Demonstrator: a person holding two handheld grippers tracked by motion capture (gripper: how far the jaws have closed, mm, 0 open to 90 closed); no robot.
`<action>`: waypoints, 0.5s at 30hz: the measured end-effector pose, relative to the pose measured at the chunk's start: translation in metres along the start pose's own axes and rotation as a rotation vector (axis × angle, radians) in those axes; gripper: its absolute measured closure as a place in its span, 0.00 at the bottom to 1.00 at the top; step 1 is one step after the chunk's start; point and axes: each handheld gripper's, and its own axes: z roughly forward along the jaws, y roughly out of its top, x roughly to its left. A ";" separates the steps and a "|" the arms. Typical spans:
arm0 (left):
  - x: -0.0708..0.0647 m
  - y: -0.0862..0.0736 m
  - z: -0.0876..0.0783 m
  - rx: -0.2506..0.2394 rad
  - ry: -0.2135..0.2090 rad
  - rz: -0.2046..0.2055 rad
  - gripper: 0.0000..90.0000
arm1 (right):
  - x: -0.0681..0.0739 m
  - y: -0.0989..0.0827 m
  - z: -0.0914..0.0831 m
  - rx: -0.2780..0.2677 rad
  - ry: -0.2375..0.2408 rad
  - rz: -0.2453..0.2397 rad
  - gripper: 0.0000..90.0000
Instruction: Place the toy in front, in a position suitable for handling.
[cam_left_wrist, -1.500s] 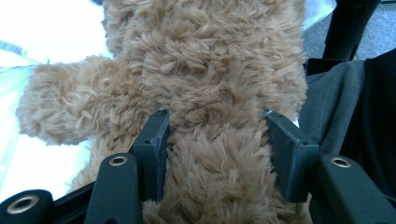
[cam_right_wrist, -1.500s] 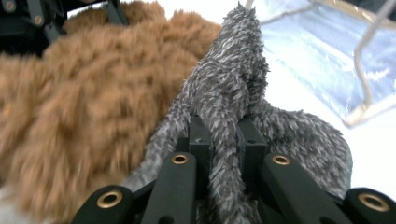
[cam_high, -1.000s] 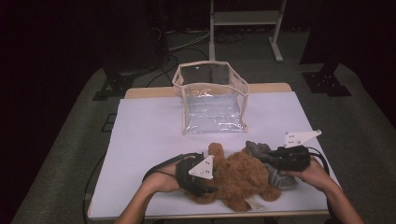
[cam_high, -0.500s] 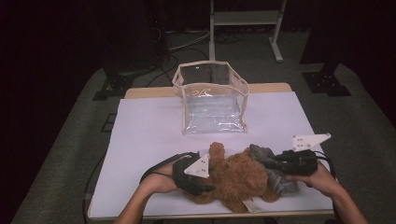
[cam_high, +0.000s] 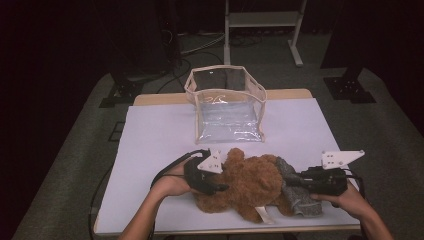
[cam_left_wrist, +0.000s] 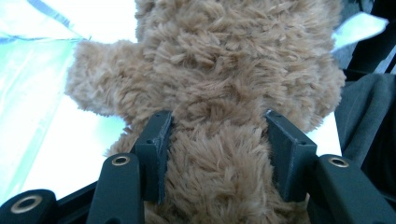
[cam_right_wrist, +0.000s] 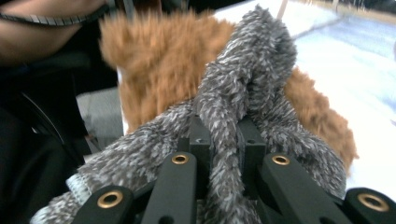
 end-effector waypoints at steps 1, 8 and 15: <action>0.000 0.000 0.000 0.001 -0.001 0.002 0.52 | 0.001 -0.002 0.002 0.019 -0.001 -0.002 0.89; -0.004 0.002 0.002 0.003 -0.026 0.033 0.52 | 0.003 0.006 -0.004 0.022 -0.026 -0.037 0.89; -0.006 0.003 0.003 0.001 -0.031 0.047 0.51 | 0.004 0.025 -0.010 -0.039 -0.017 -0.066 0.89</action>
